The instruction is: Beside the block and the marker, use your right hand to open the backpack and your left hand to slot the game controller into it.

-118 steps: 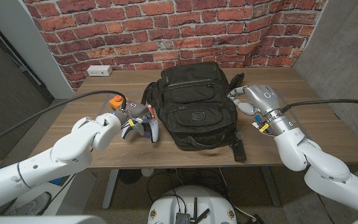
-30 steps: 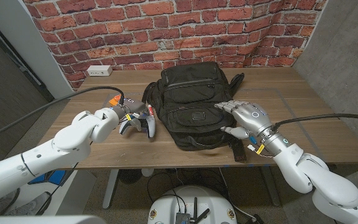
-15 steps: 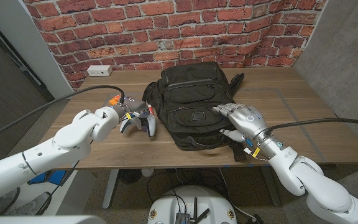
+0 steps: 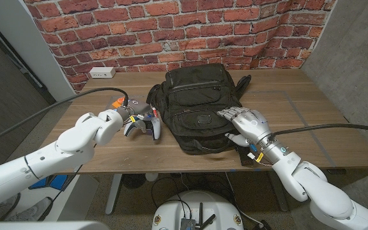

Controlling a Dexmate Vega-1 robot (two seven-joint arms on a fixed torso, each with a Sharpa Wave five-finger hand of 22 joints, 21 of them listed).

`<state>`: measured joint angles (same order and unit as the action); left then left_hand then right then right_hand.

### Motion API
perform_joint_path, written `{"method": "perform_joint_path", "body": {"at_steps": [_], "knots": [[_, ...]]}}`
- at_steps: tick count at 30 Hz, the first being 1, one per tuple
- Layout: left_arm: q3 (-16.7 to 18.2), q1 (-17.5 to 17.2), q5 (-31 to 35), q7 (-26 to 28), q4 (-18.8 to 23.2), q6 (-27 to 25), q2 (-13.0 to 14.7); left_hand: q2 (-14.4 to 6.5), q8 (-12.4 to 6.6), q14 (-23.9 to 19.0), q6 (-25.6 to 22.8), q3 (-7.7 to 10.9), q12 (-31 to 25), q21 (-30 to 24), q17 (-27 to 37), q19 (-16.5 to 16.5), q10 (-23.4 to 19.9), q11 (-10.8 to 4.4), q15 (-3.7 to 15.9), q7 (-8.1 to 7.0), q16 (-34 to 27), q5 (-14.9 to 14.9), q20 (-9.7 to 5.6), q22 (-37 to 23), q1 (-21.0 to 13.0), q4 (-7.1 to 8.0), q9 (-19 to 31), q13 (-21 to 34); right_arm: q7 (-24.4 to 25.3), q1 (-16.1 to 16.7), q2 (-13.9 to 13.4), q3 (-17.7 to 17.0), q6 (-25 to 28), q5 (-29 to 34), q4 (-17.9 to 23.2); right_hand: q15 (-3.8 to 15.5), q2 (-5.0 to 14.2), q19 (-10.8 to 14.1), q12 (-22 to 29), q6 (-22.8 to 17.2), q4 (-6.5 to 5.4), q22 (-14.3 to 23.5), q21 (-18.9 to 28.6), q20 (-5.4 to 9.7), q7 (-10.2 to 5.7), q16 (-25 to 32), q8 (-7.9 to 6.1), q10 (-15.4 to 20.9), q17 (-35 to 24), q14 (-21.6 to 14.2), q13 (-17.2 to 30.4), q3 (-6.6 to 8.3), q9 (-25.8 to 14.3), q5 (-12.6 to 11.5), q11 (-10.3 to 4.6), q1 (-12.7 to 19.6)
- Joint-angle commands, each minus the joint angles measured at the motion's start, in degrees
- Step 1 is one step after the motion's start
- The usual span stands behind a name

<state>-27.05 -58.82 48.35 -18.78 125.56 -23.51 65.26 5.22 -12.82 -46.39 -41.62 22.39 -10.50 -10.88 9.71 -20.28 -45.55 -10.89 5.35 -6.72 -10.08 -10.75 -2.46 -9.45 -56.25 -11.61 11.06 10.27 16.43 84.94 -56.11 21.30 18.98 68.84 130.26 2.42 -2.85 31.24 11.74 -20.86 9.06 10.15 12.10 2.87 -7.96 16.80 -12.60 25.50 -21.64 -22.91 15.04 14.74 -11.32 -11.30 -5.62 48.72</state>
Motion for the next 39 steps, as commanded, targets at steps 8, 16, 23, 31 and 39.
{"method": "perform_joint_path", "body": {"at_steps": [8, 16, 23, 31, 39], "knots": [[-0.8, 0.4, 0.3, 0.2, -0.4, -0.1, -0.8, -7.3, -0.39, -0.7, -5.3, 2.32, -0.4, 0.0, 0.2, -0.2, -1.6, -1.08, 8.30, -1.14, -0.4, -0.4, -9.28, -0.3, -2.8, 1.88, 0.2, 0.2, 3.3, -2.5, 0.0, 2.5, 1.0, -0.2, -1.5, 7.33, 0.61, 1.8, 1.0, -2.3, 0.07, 0.1, 0.6, 2.05, 0.12, 1.0, -1.24, 2.5, -0.2, -1.9, 0.0, 0.33, -0.3, 0.1, -0.37, 1.2], [-0.9, 0.6, 0.3, 0.3, -0.6, 0.2, -0.9, -7.3, -0.40, -0.7, -5.4, 2.35, -0.4, 0.0, 0.2, -0.2, -1.7, -1.08, 8.29, -1.16, -0.3, -0.4, -9.28, -0.3, -2.7, 1.89, 0.2, 0.2, 4.0, -3.6, 0.7, 3.2, 1.5, -0.7, -1.9, 7.54, 0.87, 2.7, 1.4, -3.6, -0.14, 0.1, 0.8, 2.49, -0.08, 1.6, -1.77, 3.9, -0.3, -3.0, 0.0, 0.29, -0.2, 0.1, -0.39, 1.2], [-1.2, 0.7, 0.4, 0.3, -0.8, 0.0, -1.3, -7.3, -0.37, -0.8, -5.4, 2.40, -0.4, 0.0, 0.2, -0.2, -1.7, -1.10, 8.30, -1.16, -0.3, -0.4, -9.28, -0.3, -2.7, 1.89, 0.2, 0.2, 5.1, -4.3, 0.9, 3.4, 1.2, -1.8, -2.1, 7.74, 1.22, 3.3, 1.6, -4.7, -0.42, 0.1, 0.9, 2.62, 0.02, 2.1, -2.18, 5.1, -0.4, -4.0, -0.1, 0.21, -0.2, 0.1, -0.77, 0.9], [-1.4, 0.8, 0.2, 0.5, -1.1, 0.1, -1.5, -7.3, -0.33, -0.7, -5.3, 2.44, -0.4, 0.1, 0.1, -0.1, -1.7, -1.10, 8.28, -1.19, -0.3, -0.4, -9.29, -0.3, -2.6, 1.89, 0.2, 0.2, 5.1, -5.6, 1.4, 4.2, 1.2, -2.3, -2.8, 8.39, 2.03, 4.1, 2.0, -8.0, -0.71, 0.2, 1.1, 2.97, -0.37, 2.8, -3.34, 7.0, -0.5, -5.2, -0.2, 0.17, -0.1, 0.0, -0.70, 0.6], [-1.5, 0.9, 0.3, 0.4, -1.2, -0.2, -1.6, -7.2, -0.31, -0.7, -5.4, 2.48, -0.3, 0.1, 0.1, -0.1, -1.7, -1.11, 8.28, -1.23, -0.2, -0.4, -9.30, -0.3, -2.6, 1.88, 0.2, 0.2, 6.2, -6.8, 1.8, 5.0, 0.8, -2.7, -3.8, 9.51, 4.64, 7.3, 3.6, -16.2, -0.71, 0.3, 1.9, 5.49, -0.77, 5.4, -6.01, 13.9, -1.0, -10.4, -0.4, 0.61, 0.1, -0.6, -2.41, 0.8]]}}
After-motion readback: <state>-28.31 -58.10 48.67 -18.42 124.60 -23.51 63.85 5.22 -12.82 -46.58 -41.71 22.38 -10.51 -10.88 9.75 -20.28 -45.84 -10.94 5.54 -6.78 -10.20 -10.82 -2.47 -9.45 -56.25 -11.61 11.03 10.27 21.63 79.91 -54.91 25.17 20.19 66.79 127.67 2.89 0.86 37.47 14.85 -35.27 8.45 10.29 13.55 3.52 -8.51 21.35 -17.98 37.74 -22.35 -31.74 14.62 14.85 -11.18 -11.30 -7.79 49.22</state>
